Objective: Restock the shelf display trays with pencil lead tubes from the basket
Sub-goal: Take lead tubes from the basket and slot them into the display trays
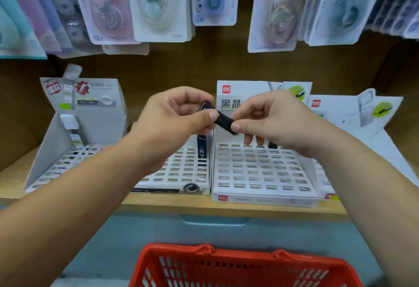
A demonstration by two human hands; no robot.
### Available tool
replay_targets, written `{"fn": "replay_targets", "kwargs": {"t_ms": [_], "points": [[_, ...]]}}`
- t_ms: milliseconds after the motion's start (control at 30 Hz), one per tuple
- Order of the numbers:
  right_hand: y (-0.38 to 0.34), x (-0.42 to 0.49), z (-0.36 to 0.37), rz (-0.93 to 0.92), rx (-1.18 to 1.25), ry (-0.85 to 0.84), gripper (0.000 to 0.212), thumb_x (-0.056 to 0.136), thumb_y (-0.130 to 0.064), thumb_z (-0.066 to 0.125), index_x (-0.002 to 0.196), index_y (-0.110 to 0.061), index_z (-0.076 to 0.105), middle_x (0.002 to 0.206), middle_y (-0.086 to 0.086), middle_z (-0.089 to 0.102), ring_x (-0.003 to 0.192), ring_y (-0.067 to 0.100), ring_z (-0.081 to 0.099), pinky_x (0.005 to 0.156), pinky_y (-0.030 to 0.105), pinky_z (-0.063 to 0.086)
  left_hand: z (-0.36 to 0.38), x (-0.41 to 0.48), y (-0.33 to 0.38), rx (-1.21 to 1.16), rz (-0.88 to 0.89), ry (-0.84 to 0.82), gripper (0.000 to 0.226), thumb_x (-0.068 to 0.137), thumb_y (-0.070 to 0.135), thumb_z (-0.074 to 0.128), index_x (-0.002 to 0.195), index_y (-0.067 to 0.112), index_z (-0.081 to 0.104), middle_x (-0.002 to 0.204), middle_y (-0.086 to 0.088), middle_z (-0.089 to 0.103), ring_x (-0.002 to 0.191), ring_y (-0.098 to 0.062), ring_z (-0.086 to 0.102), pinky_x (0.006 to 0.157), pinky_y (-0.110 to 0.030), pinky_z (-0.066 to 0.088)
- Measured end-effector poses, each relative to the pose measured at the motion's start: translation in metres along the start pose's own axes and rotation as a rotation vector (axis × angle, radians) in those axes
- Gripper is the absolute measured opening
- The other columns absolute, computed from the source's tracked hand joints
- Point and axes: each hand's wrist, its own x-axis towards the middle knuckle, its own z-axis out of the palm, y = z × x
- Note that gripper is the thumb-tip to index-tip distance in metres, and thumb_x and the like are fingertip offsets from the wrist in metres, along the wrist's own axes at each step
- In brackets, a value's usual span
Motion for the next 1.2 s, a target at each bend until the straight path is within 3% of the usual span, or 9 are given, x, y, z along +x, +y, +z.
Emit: {"fn": "replay_targets", "kwargs": {"t_ms": [100, 233, 433, 533, 667, 800, 900, 1100, 1200], "points": [[0.024, -0.005, -0.026, 0.052, -0.062, 0.149, 0.008, 0.084, -0.019, 0.086, 0.09, -0.021, 0.081, 0.075, 0.002, 0.077, 0.066, 0.016, 0.073, 0.063, 0.034, 0.058, 0.028, 0.003, 0.003, 0.073, 0.046, -0.006, 0.024, 0.093, 0.004, 0.072, 0.11, 0.021, 0.076, 0.092, 0.0, 0.079, 0.086, -0.016, 0.078, 0.078, -0.028, 0.063], [0.06, -0.017, -0.054, 0.081, -0.071, 0.354, 0.01, 0.081, -0.023, 0.089, 0.085, -0.022, 0.08, 0.076, 0.001, 0.076, 0.071, 0.016, 0.071, 0.079, 0.048, 0.063, 0.062, 0.014, 0.0, 0.294, 0.092, -0.016, 0.026, 0.09, 0.015, 0.08, 0.111, 0.028, 0.072, 0.09, 0.005, 0.077, 0.079, -0.008, 0.073, 0.072, -0.021, 0.061], [0.087, -0.033, -0.066, 0.078, -0.099, 0.465, 0.014, 0.083, -0.023, 0.085, 0.077, -0.03, 0.074, 0.078, -0.006, 0.074, 0.073, 0.007, 0.068, 0.082, 0.035, 0.06, 0.103, 0.043, -0.005, 0.433, 0.087, -0.031, 0.018, 0.084, 0.018, 0.087, 0.089, 0.025, 0.071, 0.084, 0.002, 0.076, 0.075, -0.012, 0.071, 0.075, -0.031, 0.063], [0.1, -0.038, -0.066, 0.095, -0.092, 0.465, 0.014, 0.084, -0.022, 0.085, 0.079, -0.03, 0.074, 0.081, -0.004, 0.074, 0.071, 0.006, 0.065, 0.079, 0.029, 0.058, 0.116, 0.047, -0.008, 0.425, 0.065, -0.057, 0.017, 0.086, 0.017, 0.085, 0.09, 0.026, 0.071, 0.085, 0.002, 0.076, 0.079, -0.016, 0.073, 0.082, -0.04, 0.064], [0.113, -0.046, -0.081, 0.116, -0.052, 0.53, 0.013, 0.086, -0.018, 0.084, 0.084, -0.028, 0.075, 0.083, 0.006, 0.074, 0.067, 0.004, 0.061, 0.07, 0.02, 0.053, 0.134, 0.044, 0.002, 0.376, 0.113, -0.092, 0.016, 0.087, 0.016, 0.083, 0.096, 0.023, 0.072, 0.087, 0.001, 0.076, 0.082, -0.016, 0.074, 0.08, -0.033, 0.063], [0.12, -0.06, -0.099, 0.185, 0.095, 0.51, 0.008, 0.091, -0.016, 0.079, 0.094, -0.024, 0.078, 0.085, -0.001, 0.076, 0.075, 0.014, 0.071, 0.065, 0.03, 0.056, 0.165, 0.053, 0.017, 0.384, 0.182, -0.16, 0.016, 0.086, 0.012, 0.084, 0.091, 0.02, 0.071, 0.087, 0.001, 0.077, 0.08, -0.016, 0.075, 0.079, -0.035, 0.064], [0.12, -0.067, -0.105, 0.166, 0.278, 0.436, 0.018, 0.092, -0.003, 0.075, 0.103, -0.017, 0.076, 0.089, 0.01, 0.077, 0.069, 0.022, 0.071, 0.054, 0.034, 0.055, 0.185, 0.063, 0.022, 0.361, 0.217, -0.185, 0.016, 0.085, 0.007, 0.085, 0.089, 0.012, 0.07, 0.086, -0.005, 0.078, 0.079, -0.02, 0.076, 0.078, -0.036, 0.064], [0.126, -0.067, -0.109, 0.125, 0.335, 0.403, 0.027, 0.085, 0.006, 0.078, 0.092, -0.02, 0.076, 0.076, 0.002, 0.076, 0.065, 0.017, 0.069, 0.058, 0.032, 0.055, 0.207, 0.072, 0.011, 0.4, 0.197, -0.234, 0.012, 0.083, 0.004, 0.085, 0.087, 0.01, 0.075, 0.081, -0.002, 0.078, 0.077, -0.015, 0.076, 0.077, -0.032, 0.064], [0.138, -0.066, -0.107, 0.192, 0.332, 0.46, 0.024, 0.086, 0.006, 0.077, 0.086, -0.018, 0.075, 0.073, 0.003, 0.076, 0.065, 0.017, 0.07, 0.064, 0.033, 0.059, 0.202, 0.071, -0.002, 0.493, 0.224, -0.145, 0.011, 0.087, 0.006, 0.081, 0.09, 0.016, 0.078, 0.081, 0.008, 0.076, 0.075, -0.005, 0.072, 0.076, -0.023, 0.061]]}}
